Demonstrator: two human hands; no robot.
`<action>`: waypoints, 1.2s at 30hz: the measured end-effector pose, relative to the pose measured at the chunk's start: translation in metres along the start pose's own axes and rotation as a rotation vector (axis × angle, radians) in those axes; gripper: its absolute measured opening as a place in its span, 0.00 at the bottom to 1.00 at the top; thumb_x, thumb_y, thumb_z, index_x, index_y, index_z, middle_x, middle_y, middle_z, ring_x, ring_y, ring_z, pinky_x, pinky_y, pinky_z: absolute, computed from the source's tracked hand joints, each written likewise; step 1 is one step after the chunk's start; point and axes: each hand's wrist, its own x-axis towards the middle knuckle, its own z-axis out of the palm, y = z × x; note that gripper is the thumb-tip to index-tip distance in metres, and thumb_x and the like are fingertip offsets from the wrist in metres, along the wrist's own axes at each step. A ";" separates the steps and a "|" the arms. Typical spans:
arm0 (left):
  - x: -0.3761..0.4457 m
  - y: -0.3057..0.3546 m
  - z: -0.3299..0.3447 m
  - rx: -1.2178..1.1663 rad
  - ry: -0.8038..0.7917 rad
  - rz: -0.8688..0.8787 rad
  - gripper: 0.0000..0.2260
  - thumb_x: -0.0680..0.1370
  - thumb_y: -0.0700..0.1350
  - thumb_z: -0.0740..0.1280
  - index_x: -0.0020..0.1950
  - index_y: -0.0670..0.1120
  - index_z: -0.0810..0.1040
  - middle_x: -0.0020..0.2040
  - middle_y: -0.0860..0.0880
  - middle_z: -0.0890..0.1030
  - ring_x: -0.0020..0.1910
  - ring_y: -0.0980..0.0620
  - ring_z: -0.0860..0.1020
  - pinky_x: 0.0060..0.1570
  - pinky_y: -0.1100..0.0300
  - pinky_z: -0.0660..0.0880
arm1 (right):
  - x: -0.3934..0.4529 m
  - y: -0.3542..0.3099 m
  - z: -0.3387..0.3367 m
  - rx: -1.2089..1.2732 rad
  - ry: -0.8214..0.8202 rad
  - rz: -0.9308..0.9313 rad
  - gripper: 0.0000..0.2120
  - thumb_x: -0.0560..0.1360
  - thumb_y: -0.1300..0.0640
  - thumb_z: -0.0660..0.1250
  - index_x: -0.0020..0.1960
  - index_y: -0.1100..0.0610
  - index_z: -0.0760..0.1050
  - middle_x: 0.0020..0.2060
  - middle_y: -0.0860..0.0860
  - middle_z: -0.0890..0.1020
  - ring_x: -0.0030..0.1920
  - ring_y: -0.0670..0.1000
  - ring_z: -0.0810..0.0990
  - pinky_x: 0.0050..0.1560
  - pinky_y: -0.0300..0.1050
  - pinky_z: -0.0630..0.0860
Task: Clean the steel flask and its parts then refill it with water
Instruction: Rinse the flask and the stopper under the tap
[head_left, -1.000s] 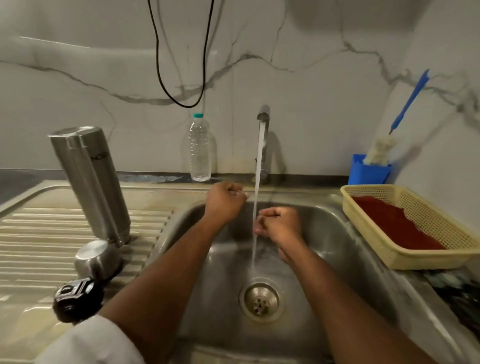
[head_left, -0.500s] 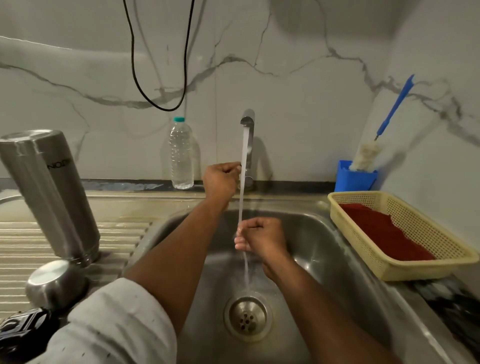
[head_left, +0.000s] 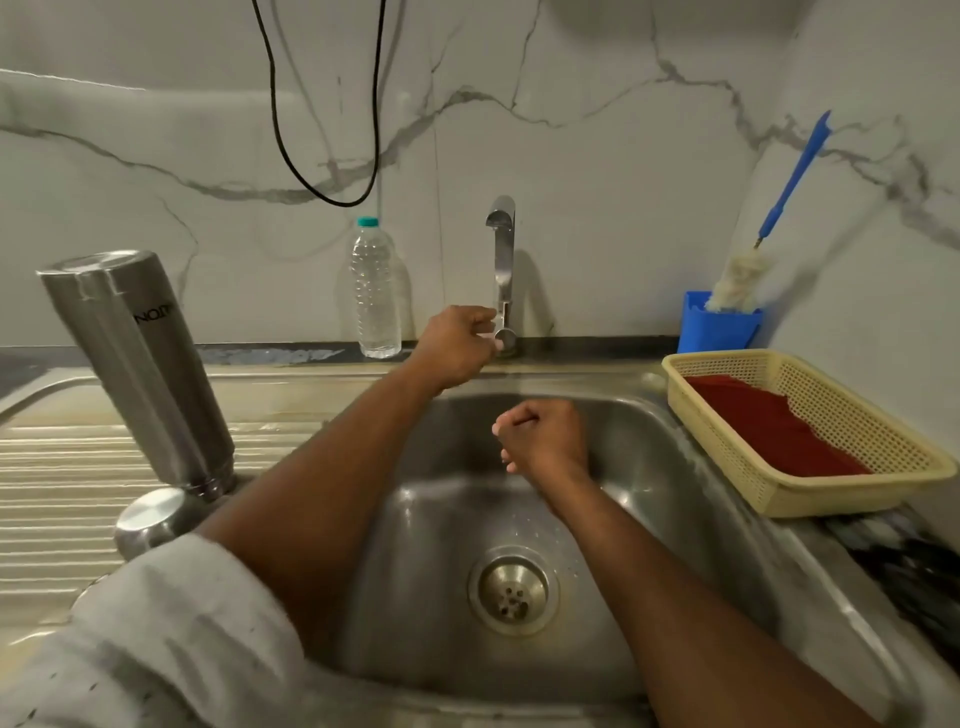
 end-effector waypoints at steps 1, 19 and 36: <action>-0.013 -0.002 -0.001 0.029 0.017 0.005 0.24 0.79 0.42 0.74 0.75 0.44 0.76 0.68 0.47 0.81 0.66 0.50 0.80 0.66 0.57 0.76 | 0.000 -0.001 -0.001 -0.058 0.029 -0.039 0.10 0.73 0.60 0.75 0.33 0.52 0.83 0.32 0.46 0.86 0.35 0.50 0.86 0.39 0.49 0.86; -0.113 -0.069 0.011 0.257 0.093 -0.024 0.16 0.74 0.50 0.80 0.60 0.50 0.87 0.51 0.53 0.88 0.49 0.57 0.85 0.61 0.53 0.81 | -0.011 -0.003 -0.015 -0.531 -0.092 -0.167 0.06 0.69 0.51 0.81 0.40 0.50 0.85 0.40 0.46 0.87 0.44 0.48 0.84 0.40 0.41 0.75; -0.115 -0.068 0.014 0.200 0.156 -0.071 0.02 0.78 0.50 0.76 0.48 0.54 0.89 0.47 0.53 0.88 0.46 0.54 0.84 0.53 0.52 0.83 | -0.005 0.000 -0.014 -0.485 0.021 -0.185 0.07 0.73 0.56 0.78 0.37 0.50 0.83 0.39 0.44 0.86 0.42 0.46 0.84 0.39 0.42 0.81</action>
